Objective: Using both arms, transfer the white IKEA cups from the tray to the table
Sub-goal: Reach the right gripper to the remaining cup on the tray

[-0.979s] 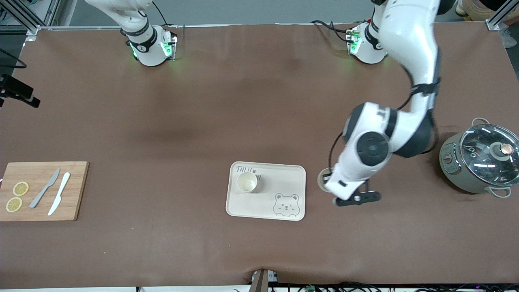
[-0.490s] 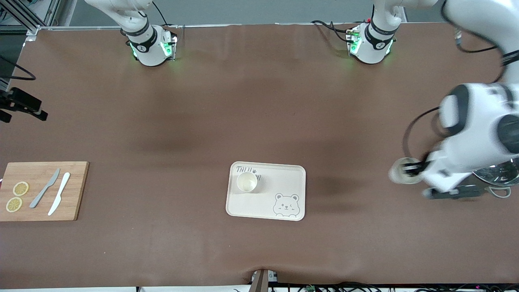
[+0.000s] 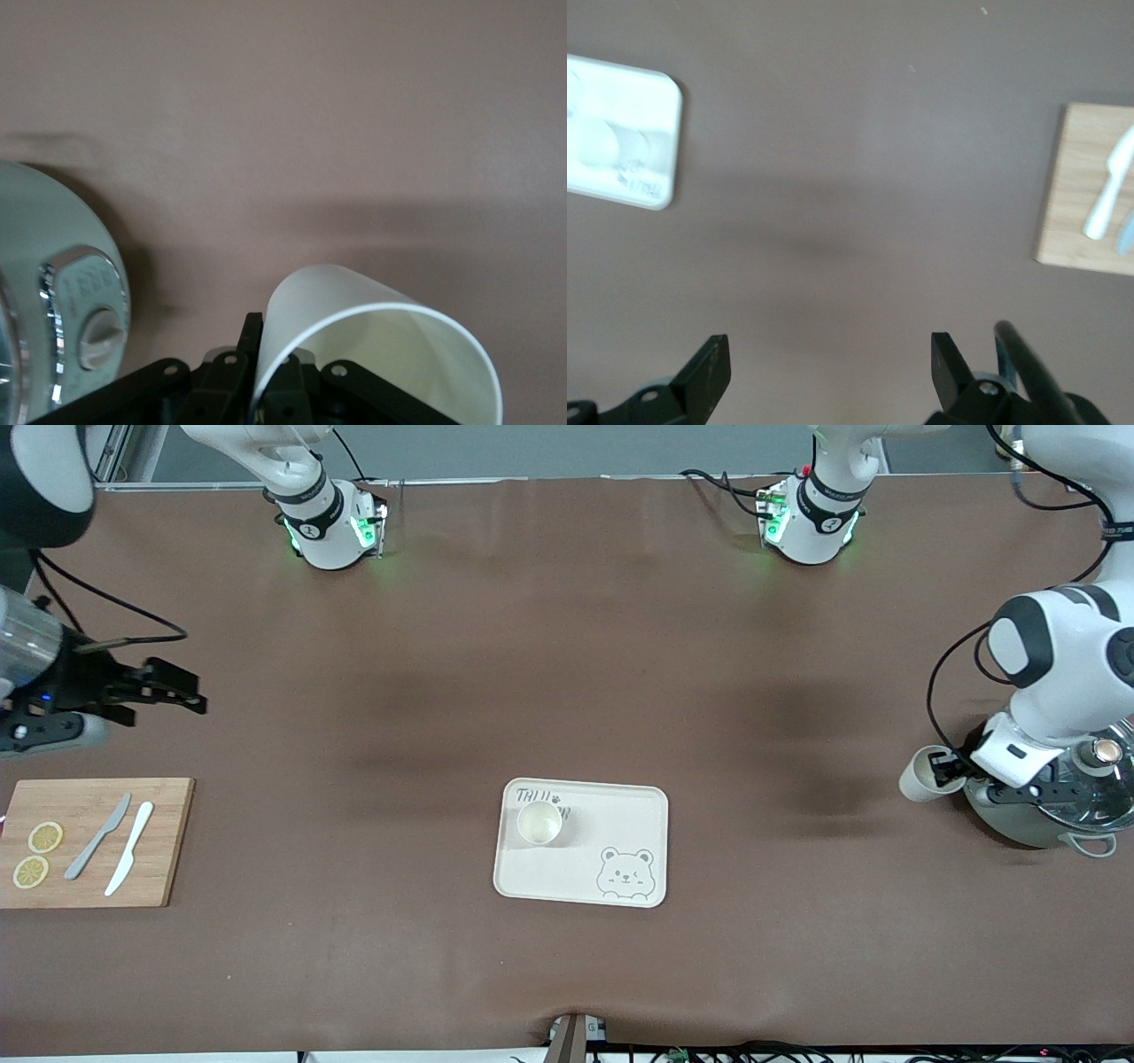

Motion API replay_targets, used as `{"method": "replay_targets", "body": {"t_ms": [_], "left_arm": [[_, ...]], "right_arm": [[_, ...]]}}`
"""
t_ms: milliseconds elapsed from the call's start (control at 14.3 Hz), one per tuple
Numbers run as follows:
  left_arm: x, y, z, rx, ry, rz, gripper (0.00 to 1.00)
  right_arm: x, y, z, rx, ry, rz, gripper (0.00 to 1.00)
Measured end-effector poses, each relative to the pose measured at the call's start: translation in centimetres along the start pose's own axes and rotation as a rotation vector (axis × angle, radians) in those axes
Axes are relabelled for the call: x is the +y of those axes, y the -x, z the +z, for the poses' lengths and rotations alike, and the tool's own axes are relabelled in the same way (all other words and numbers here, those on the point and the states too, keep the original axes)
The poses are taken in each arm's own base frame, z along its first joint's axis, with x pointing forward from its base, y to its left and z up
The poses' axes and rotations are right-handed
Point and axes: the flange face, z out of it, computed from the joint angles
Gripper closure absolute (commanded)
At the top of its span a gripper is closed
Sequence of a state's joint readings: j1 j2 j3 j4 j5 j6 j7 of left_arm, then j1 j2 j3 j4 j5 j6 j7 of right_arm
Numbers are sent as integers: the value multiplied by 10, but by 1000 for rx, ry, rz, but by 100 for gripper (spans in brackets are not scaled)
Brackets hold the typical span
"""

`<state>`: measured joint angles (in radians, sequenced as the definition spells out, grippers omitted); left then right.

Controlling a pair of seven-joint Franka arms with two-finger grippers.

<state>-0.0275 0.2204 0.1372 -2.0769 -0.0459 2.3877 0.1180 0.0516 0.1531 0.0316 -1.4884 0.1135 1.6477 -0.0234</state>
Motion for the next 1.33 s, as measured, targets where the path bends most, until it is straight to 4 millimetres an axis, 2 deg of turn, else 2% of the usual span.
{"method": "replay_targets", "body": {"t_ms": [70, 210, 350, 490, 629, 909, 1189, 1329], "left_arm": [[2, 4, -4, 2, 3, 2, 100], [8, 10, -9, 3, 9, 12, 100], [11, 13, -6, -4, 21, 3, 100], [13, 18, 1, -22, 67, -35, 100], [20, 21, 15, -46, 109, -44, 100], [38, 25, 42, -88, 161, -28, 100], [29, 20, 41, -72, 161, -9, 100], [23, 13, 53, -57, 151, -7, 100]], "right_arm": [[-26, -6, 6, 27, -9, 23, 0], [-91, -19, 35, 50, -28, 83, 0], [-152, -32, 80, 70, -47, 194, 0], [-190, -43, 124, 75, -60, 271, 0], [-210, -54, 156, 84, -72, 351, 0], [-227, -67, 209, 97, -83, 391, 0], [-256, -68, 254, 67, -69, 324, 0], [-273, -65, 274, 59, -66, 299, 0]]}}
